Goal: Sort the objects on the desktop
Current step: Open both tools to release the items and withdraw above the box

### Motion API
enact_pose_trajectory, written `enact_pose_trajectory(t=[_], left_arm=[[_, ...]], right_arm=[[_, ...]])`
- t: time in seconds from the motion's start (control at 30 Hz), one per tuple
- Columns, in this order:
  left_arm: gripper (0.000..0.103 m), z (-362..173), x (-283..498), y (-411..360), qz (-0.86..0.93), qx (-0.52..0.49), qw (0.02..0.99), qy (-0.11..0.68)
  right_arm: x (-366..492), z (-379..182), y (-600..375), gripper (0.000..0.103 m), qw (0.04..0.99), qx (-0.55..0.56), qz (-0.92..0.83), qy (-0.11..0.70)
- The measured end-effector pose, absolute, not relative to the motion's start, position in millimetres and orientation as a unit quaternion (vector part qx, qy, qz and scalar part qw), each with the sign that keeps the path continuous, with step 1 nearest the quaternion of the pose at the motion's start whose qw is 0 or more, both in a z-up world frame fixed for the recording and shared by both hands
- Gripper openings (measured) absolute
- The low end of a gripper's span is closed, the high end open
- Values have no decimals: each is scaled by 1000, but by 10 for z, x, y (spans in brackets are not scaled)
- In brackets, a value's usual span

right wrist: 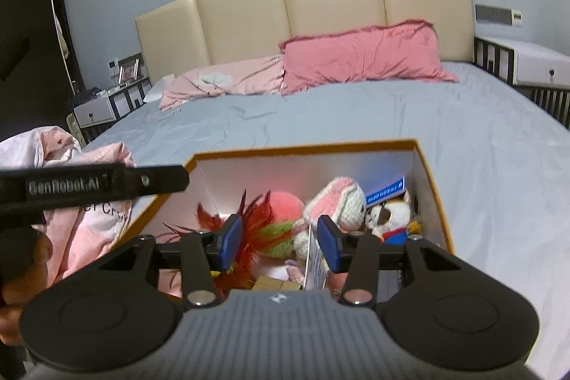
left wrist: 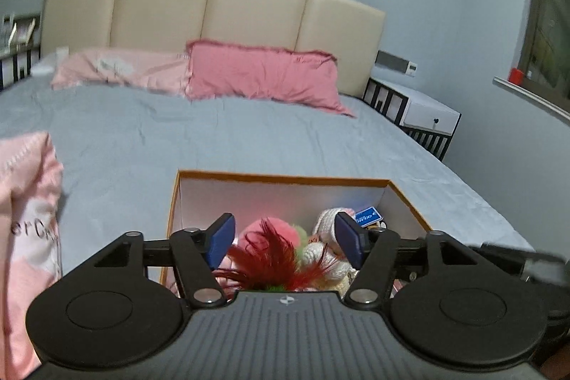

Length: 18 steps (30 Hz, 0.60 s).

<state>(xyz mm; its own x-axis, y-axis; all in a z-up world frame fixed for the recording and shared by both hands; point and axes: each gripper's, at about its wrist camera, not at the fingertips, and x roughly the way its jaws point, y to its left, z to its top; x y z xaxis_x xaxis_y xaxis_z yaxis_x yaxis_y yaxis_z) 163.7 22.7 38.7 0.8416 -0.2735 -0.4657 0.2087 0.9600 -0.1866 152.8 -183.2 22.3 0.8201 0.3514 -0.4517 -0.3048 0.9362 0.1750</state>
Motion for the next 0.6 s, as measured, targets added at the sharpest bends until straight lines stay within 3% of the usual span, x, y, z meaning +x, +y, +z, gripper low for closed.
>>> enact_pose_trajectory(t=[0.2, 0.4, 0.6], left_arm=[[84, 417, 1481, 166, -108, -80, 963, 232], [84, 227, 1387, 52, -55, -88, 965, 240], [84, 36, 1462, -159, -25, -17, 966, 256]], right_arm=[[1287, 340, -1974, 70, 963, 41, 161, 211], [1199, 157, -2116, 71, 964, 54, 126, 227], [1249, -7, -2010, 74, 969, 17, 106, 222]])
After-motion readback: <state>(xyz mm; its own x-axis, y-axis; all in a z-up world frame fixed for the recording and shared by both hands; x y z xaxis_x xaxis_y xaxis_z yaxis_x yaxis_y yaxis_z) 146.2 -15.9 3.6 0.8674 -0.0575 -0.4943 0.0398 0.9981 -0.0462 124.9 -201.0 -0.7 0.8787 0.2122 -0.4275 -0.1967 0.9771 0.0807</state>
